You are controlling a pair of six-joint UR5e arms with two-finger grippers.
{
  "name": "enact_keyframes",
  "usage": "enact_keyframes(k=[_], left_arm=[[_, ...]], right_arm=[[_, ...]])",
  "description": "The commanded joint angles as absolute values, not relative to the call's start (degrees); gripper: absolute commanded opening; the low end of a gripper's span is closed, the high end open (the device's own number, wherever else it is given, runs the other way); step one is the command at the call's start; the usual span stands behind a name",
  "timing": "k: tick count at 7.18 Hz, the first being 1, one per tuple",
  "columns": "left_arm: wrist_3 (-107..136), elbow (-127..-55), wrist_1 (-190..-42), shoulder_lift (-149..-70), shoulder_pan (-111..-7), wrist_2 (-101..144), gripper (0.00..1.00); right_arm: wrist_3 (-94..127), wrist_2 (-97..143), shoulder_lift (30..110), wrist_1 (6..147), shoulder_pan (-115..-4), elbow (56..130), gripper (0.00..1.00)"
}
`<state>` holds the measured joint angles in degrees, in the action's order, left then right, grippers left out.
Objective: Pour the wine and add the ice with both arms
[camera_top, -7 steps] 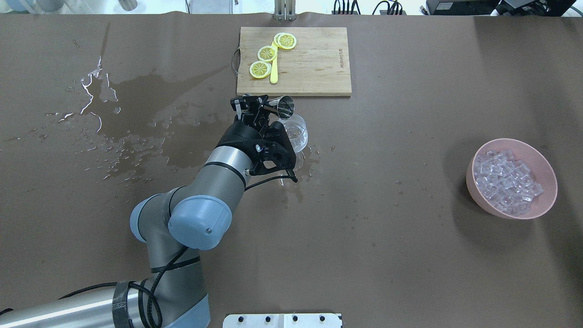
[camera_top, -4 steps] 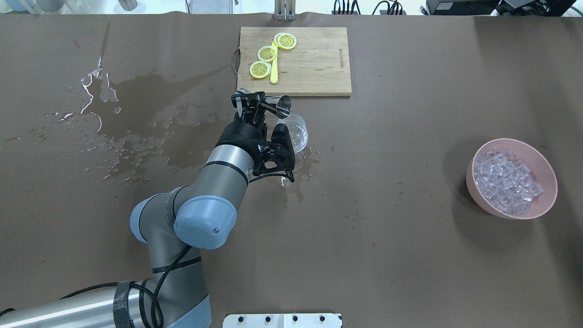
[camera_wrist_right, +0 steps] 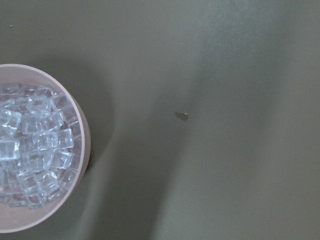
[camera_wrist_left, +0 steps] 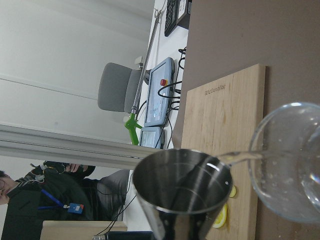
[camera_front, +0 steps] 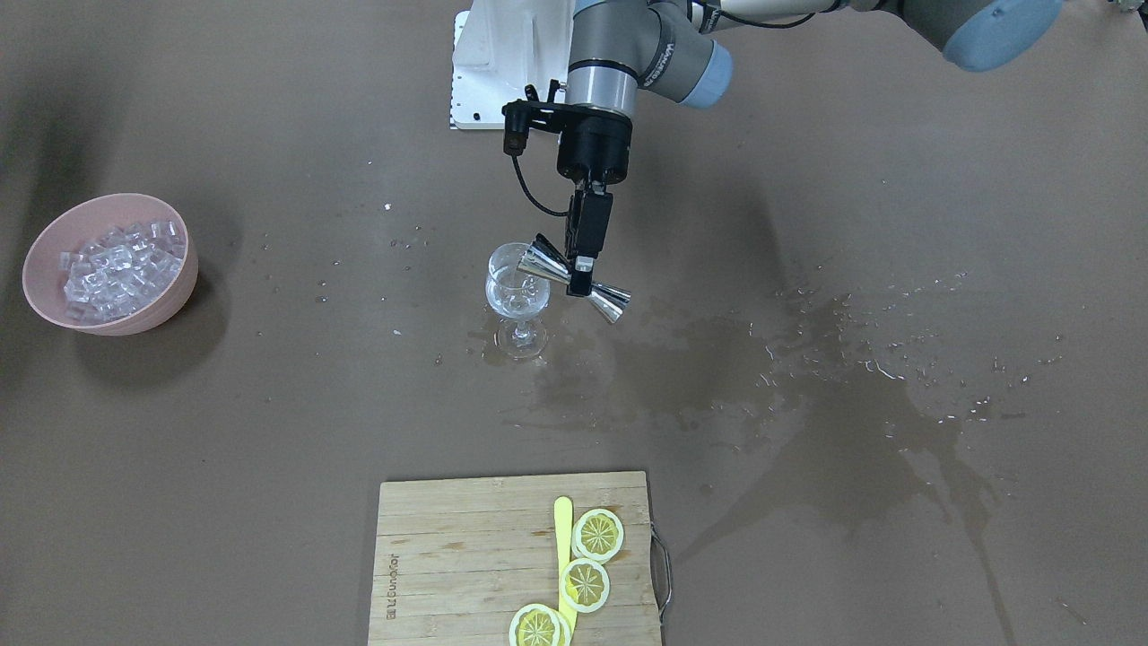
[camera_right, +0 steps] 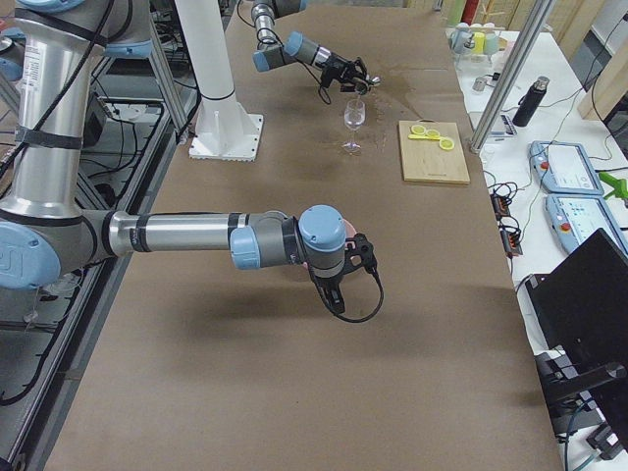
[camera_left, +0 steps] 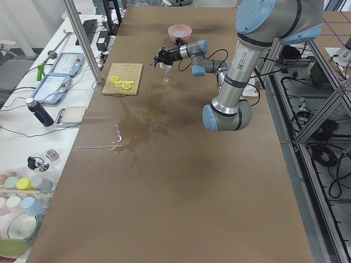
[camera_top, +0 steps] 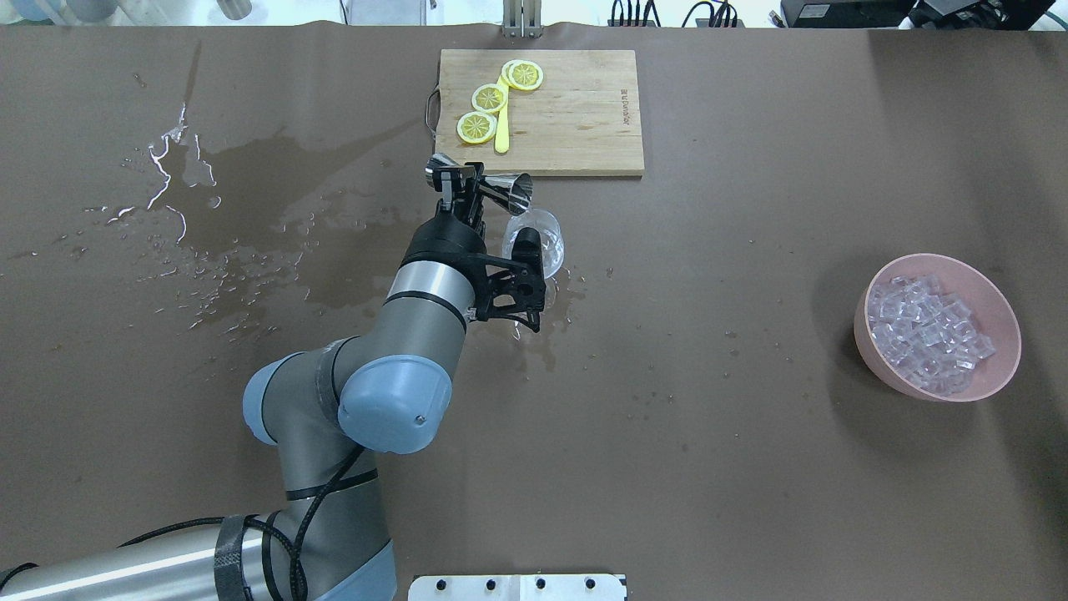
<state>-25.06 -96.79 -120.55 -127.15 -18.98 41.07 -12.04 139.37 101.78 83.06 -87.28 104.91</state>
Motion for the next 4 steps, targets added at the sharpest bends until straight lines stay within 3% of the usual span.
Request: enact_keyframes(k=[1,4], left_arm=[[-27.85,-96.86,-117.78,-127.62,-18.64,39.03,0.0],[-29.62,-96.94,-114.37,-128.14,-17.32,36.13,0.0]], right_arm=[[-12.04,139.31,101.78,83.06,-87.28,104.94,1.0],[-12.04,139.31,101.78,83.06,-87.28,104.85,1.0]])
